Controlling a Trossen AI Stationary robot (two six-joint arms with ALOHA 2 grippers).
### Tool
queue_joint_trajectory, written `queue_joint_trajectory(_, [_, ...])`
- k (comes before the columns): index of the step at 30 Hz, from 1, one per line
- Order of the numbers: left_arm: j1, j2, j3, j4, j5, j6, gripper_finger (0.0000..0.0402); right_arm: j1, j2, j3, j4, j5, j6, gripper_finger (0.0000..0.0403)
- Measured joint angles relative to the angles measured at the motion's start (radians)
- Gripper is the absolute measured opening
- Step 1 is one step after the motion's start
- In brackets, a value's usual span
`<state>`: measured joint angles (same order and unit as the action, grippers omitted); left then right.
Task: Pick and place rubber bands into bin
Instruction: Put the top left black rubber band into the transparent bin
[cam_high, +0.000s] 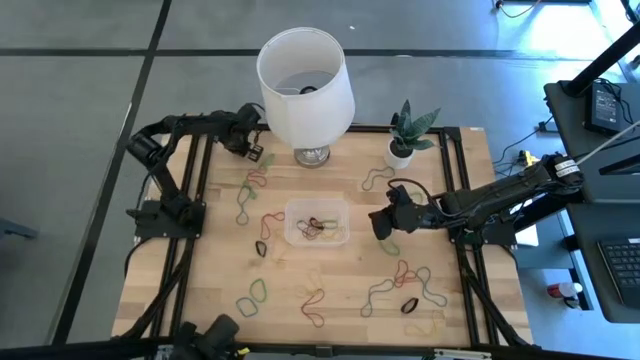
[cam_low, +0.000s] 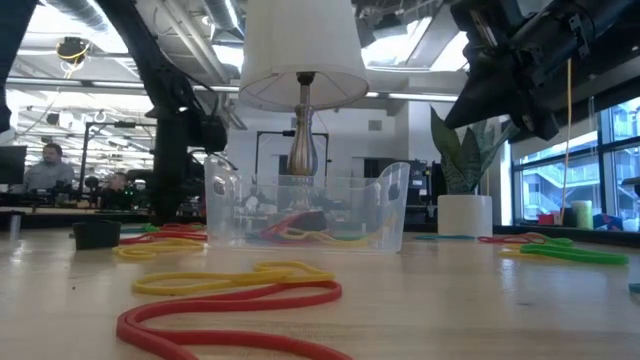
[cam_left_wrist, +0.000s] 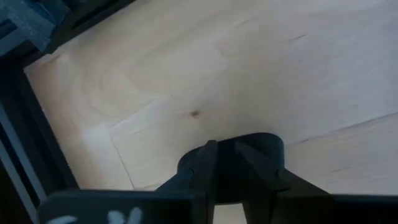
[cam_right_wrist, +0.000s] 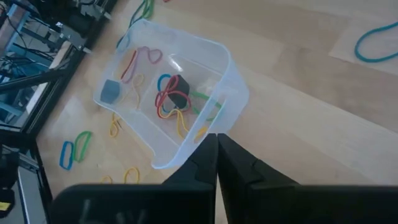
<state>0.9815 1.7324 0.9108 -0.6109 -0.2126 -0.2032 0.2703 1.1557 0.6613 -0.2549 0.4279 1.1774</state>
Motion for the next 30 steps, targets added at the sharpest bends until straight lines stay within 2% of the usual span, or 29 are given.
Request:
queue_joint_trajectory(4, [0.002, 0.012, 0.024, -0.050, 0.036, 0.029, 0.0007, 0.000, 0.000, 0.000, 0.005, 0.001, -0.001, 0.0014])
queue_joint_trajectory(7, [-0.006, 0.003, 0.038, -0.112, 0.068, 0.040, 0.0002, 0.000, 0.000, 0.000, 0.005, 0.001, -0.002, 0.0014])
queue_joint_trajectory(12, [-0.050, -0.027, 0.035, -0.295, 0.194, 0.040, 0.0001, 0.000, 0.000, 0.000, 0.004, 0.001, -0.004, 0.0014])
queue_joint_trajectory(19, [-0.133, -0.155, 0.036, -0.329, 0.116, 0.050, 0.0001, 0.000, 0.000, 0.000, -0.001, 0.000, -0.007, 0.0014])
queue_joint_trajectory(24, [-0.133, -0.230, 0.037, -0.329, 0.054, 0.216, 0.0001, 0.000, 0.000, 0.000, -0.001, 0.022, -0.008, 0.0014])
queue_joint_trajectory(27, [-0.117, -0.230, 0.037, -0.329, 0.064, 0.277, 0.0008, 0.000, 0.001, 0.000, -0.001, 0.027, -0.010, 0.0014])
queue_joint_trajectory(30, [-0.100, -0.200, 0.037, -0.329, 0.110, 0.303, 0.0031, 0.000, 0.001, 0.000, 0.000, 0.027, -0.010, 0.0014])
